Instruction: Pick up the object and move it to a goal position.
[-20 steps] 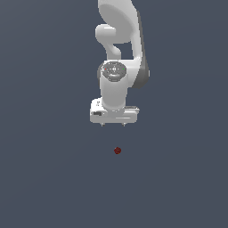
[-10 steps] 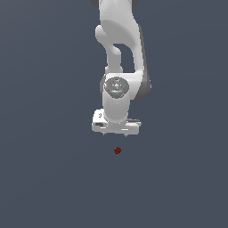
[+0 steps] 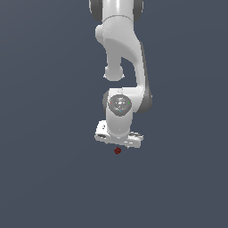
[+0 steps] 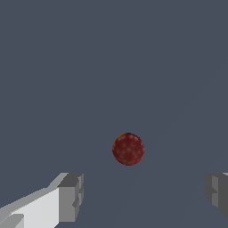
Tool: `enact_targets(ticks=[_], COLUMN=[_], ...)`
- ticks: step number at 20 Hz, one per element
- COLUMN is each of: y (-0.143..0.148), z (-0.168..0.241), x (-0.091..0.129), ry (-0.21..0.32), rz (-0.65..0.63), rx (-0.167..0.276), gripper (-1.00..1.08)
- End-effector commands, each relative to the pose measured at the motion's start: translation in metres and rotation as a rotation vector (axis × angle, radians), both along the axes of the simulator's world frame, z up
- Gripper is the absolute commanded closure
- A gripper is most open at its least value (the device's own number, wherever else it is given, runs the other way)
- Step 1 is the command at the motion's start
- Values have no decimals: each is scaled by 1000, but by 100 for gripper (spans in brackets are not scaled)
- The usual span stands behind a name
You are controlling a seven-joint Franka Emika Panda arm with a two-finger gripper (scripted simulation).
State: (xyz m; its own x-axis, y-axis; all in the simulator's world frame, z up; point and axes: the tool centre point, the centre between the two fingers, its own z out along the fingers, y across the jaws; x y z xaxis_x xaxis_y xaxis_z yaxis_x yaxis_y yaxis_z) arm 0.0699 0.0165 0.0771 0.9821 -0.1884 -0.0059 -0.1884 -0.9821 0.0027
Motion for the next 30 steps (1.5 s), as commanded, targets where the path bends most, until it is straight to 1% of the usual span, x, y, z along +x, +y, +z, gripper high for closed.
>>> enact_targets(ticks=[1, 10, 19, 25, 26, 30], y=[2, 3, 3, 3, 3, 3], z=[-6, -13, -54, -60, -60, -60], x=[5, 7, 7, 8, 8, 8], ry=[-4, -5, -6, -6, -6, -6], rz=[-15, -23, -26, -26, -26, -26], rx=[1, 1, 1, 1, 1, 1], gripper=[-92, -92, -92, -92, 108, 108])
